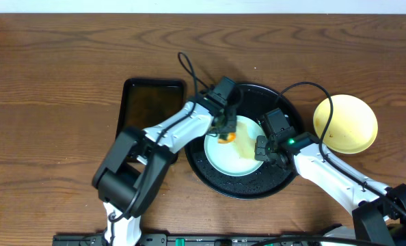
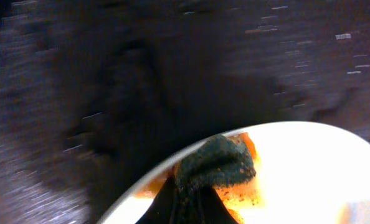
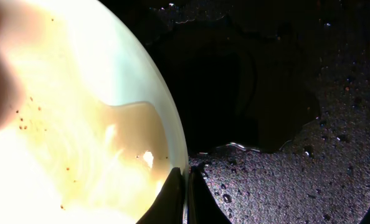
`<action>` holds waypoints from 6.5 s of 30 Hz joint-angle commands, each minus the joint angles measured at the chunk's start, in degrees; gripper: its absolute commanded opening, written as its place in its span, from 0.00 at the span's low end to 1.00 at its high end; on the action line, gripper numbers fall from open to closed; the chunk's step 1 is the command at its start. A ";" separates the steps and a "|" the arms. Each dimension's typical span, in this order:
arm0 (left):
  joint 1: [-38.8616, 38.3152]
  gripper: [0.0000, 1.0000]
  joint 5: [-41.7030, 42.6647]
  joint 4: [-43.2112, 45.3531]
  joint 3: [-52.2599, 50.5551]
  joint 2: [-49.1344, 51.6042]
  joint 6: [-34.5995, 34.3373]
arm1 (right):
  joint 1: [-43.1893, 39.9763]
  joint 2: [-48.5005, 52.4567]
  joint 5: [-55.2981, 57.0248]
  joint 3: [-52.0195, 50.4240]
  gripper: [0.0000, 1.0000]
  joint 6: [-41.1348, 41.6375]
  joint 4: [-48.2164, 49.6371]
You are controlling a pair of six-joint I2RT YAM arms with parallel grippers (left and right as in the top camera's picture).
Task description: Clean dirty plates on tray and stack at the side
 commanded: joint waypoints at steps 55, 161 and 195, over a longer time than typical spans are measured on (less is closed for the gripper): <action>30.86 0.07 13.84 -12.92 -2.45 -0.52 31.98 | -0.20 1.16 1.42 -2.75 0.01 0.79 3.39; 28.83 0.79 1.44 -20.35 -2.21 -19.32 18.16 | -38.93 -13.79 -0.59 3.76 0.37 -26.47 11.76; 28.83 0.79 -2.21 -20.85 -31.17 -83.87 19.89 | -26.82 -48.85 -8.66 -0.48 0.99 -24.76 -20.68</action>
